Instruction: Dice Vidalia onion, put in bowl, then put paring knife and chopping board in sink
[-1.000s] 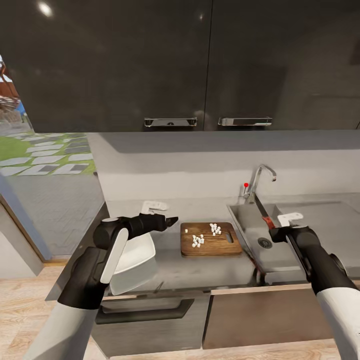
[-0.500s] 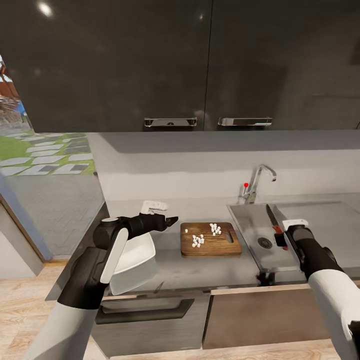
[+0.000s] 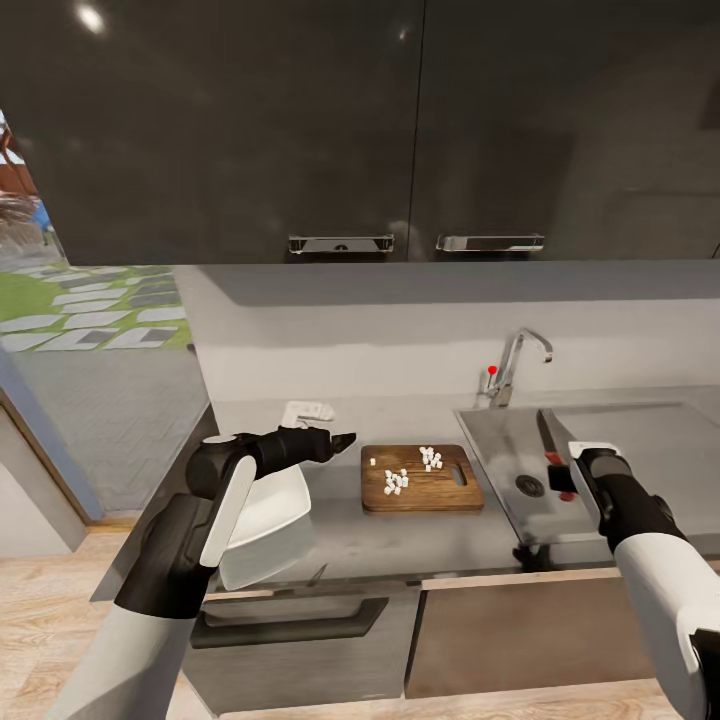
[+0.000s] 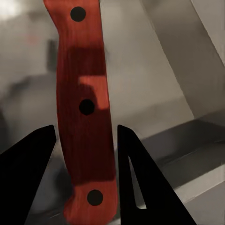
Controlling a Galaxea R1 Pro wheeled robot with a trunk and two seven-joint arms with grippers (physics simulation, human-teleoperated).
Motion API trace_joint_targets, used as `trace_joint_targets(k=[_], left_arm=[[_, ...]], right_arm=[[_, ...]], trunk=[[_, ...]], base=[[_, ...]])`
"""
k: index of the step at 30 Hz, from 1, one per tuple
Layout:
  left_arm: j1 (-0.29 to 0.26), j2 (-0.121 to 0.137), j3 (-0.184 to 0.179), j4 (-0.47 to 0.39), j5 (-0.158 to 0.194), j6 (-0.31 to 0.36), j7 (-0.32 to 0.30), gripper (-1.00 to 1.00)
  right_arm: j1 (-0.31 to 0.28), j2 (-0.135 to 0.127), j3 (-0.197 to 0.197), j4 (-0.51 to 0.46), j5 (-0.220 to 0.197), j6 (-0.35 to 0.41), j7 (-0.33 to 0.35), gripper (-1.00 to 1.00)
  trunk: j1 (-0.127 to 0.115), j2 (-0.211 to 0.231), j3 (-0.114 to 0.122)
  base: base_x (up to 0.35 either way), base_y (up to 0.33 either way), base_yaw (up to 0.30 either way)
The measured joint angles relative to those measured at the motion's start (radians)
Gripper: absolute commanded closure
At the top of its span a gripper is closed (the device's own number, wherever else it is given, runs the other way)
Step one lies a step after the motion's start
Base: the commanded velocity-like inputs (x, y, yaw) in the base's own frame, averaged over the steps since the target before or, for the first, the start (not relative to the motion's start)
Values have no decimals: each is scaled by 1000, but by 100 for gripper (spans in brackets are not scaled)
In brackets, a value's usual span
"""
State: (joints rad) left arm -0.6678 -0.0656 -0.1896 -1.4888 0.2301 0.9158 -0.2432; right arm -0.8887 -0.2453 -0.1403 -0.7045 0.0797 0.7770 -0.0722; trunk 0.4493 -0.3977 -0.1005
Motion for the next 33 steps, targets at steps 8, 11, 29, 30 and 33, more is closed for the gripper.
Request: trace_joint_targets(k=[8, 11, 29, 30, 33], left_arm=[[0, 1, 5, 0, 0, 0, 0, -100], [0, 1, 8, 0, 0, 0, 0, -100], [0, 2, 41, 0, 0, 2, 0, -100], [0, 3, 41, 0, 0, 2, 0, -100], [0, 2, 41, 0, 0, 2, 0, -100]], right_arm=[[0, 3, -1, 0, -22, 0, 3, 100], [0, 3, 0, 0, -23, 0, 3, 100], [0, 7, 2, 0, -25, 4, 4, 100], [0, 8, 2, 0, -25, 4, 4, 100], [0, 9, 2, 1, -25, 5, 4, 100]], trunk=[[0, 0, 0], [0, 0, 0], [0, 0, 0], [0, 0, 0], [0, 0, 0]], base=[[42, -86, 0], [14, -30, 0], [29, -33, 0], [123, -164, 0], [136, -168, 0]])
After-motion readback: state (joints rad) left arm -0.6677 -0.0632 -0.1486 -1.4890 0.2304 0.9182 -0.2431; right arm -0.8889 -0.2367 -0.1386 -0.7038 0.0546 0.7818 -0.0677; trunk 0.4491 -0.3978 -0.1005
